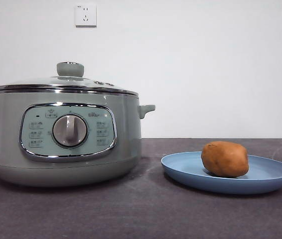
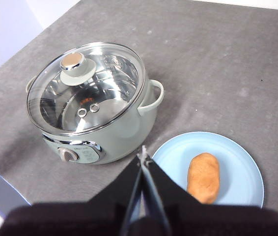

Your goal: Take the potato out from the steamer,put the potato on the plate,close the lid

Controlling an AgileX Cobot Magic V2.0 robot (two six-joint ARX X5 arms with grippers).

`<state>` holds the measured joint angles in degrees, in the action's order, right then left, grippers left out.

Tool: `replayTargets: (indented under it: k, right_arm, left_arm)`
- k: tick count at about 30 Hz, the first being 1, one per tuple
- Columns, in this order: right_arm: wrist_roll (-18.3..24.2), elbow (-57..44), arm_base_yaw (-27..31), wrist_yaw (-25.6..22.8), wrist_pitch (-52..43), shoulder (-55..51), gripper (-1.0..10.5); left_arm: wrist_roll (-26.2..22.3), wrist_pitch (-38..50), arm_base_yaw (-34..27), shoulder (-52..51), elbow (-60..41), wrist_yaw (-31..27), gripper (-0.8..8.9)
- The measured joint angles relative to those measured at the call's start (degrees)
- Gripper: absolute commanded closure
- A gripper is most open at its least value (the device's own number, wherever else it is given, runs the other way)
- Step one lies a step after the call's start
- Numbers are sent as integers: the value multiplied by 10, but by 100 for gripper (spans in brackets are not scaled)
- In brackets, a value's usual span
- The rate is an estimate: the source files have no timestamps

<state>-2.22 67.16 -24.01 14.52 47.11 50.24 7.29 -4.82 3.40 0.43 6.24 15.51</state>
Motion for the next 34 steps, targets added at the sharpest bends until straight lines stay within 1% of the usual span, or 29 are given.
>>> replayTargets:
  k: [13,18,22,34]
  right_arm:
    - [0,0,0,0,0,0,948]
    - [0,0,0,0,0,0,948]
    - [0,0,0,0,0,0,948]
    - [0,0,0,0,0,0,948]
  left_arm:
    - [1,7,-7,-1,-52,-4,817]
    - [3,-12,-7,-2,-53,-15,817]
    - [10,-50,-7,-2,-53,-18,817]
    - [14,-50,-7,-1,-53,-18,817]
